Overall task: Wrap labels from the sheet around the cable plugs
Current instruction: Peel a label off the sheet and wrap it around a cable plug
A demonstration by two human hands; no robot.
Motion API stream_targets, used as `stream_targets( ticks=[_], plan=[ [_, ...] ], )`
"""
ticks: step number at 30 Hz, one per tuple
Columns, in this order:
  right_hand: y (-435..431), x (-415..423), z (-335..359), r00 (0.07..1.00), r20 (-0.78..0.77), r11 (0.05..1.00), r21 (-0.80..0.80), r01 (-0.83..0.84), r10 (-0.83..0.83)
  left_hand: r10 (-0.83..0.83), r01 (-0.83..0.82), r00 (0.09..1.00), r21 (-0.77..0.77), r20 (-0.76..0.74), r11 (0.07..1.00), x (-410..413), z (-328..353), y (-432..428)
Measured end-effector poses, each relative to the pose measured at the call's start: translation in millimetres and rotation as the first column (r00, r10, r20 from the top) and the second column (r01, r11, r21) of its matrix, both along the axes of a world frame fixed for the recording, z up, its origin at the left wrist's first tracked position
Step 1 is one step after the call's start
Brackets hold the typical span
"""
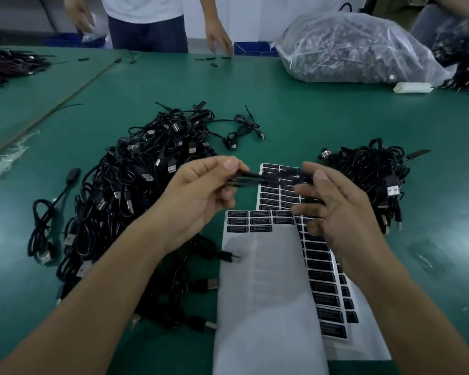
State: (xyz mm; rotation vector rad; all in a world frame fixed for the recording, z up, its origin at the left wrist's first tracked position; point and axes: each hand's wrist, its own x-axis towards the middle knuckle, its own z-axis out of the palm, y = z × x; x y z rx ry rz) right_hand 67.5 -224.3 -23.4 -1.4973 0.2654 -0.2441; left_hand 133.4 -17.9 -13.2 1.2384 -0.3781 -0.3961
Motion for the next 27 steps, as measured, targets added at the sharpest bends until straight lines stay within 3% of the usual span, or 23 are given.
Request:
stream_targets(
  ticks=[6,8,11,14,16,18,19,20,21,23,25,27],
  plan=[
    [3,-1,-3,0.995,0.035,0.993,-0.076,-0.087,0.090,-0.022,-0.032,0.970,-0.218,-0.241,0.975,6,6,9],
    [3,-2,-5,0.987,0.074,0.980,-0.155,-0.127,0.139,0.033,-0.096,0.958,-0.211,-0.285,0.973,6,11,12],
    [2,-3,-7,0.980,0.149,0.972,-0.214,-0.096,0.130,0.290,-0.336,0.887,-0.074,-0.358,0.939,9,16,12],
    [-1,-3,-9,0.974,0.213,0.959,-0.285,-0.013,0.077,0.484,-0.471,0.858,0.114,-0.174,0.875,10,22,9],
    [-2,-2,-12,0.970,0.229,0.920,-0.393,0.017,0.079,0.537,-0.576,0.817,0.252,0.210,0.777,4,27,4],
    [-3,-1,-15,0.968,0.224,0.869,-0.495,0.015,0.111,0.435,-0.761,0.584,0.278,0.685,0.586,-4,31,-1],
    [-2,-1,-16,0.965,0.229,0.849,-0.529,0.013,0.128,0.345,-0.814,0.466,0.243,0.815,0.527,-9,35,-4],
    [-1,-1,-16,0.960,0.239,0.833,-0.553,0.014,0.142,0.255,-0.820,0.411,0.233,0.875,0.524,-14,40,-6],
    [0,-1,-15,0.955,0.254,0.821,-0.570,0.018,0.155,0.162,-0.782,0.424,0.270,0.891,0.562,-19,42,-9],
    [3,-3,-13,0.944,0.275,0.825,-0.565,0.004,0.184,-0.059,-0.618,0.591,0.498,0.805,0.608,-27,41,-17],
    [5,-5,-9,0.941,0.274,0.860,-0.509,-0.036,0.201,-0.290,-0.491,0.703,0.738,0.649,0.463,-30,33,-24],
    [6,-6,-6,0.947,0.264,0.877,-0.480,-0.034,0.182,-0.378,-0.446,0.729,0.815,0.570,0.370,-29,23,-28]
  ],
)
